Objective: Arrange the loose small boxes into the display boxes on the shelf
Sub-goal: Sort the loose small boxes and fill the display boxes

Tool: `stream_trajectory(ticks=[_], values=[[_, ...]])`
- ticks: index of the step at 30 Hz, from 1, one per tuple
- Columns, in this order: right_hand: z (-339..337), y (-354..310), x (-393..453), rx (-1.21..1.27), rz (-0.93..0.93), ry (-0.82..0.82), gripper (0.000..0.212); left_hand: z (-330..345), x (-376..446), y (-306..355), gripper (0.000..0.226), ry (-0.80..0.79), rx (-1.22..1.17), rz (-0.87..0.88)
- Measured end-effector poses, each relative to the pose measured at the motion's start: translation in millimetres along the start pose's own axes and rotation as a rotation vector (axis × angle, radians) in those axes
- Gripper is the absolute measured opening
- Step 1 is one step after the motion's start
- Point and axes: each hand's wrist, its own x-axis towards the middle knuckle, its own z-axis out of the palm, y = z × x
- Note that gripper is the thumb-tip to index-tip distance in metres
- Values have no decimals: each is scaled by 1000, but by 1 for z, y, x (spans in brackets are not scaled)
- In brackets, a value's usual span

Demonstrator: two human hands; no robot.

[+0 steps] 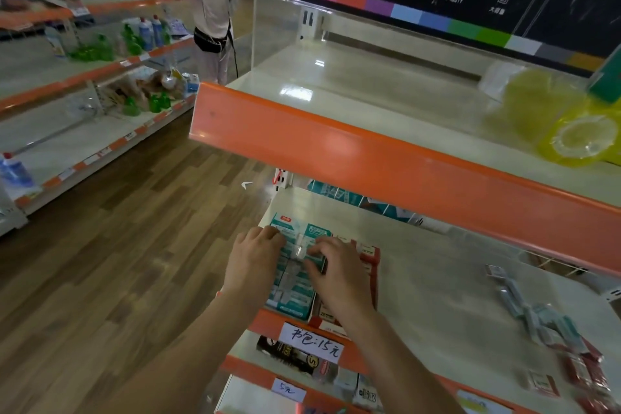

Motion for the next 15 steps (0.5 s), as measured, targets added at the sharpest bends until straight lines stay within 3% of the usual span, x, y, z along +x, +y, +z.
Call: stream_trajectory(ticks=[7,12,15], values=[[3,2,-2,12,31,3,16,1,-4,7,35,15,29,-32],[-8,7,-4,10,2,-106,31,-2,-2,14,37,3,90,-32],[-19,16,-14,51,-49,-43,32,1,-2,21,43,-25,100,-37]])
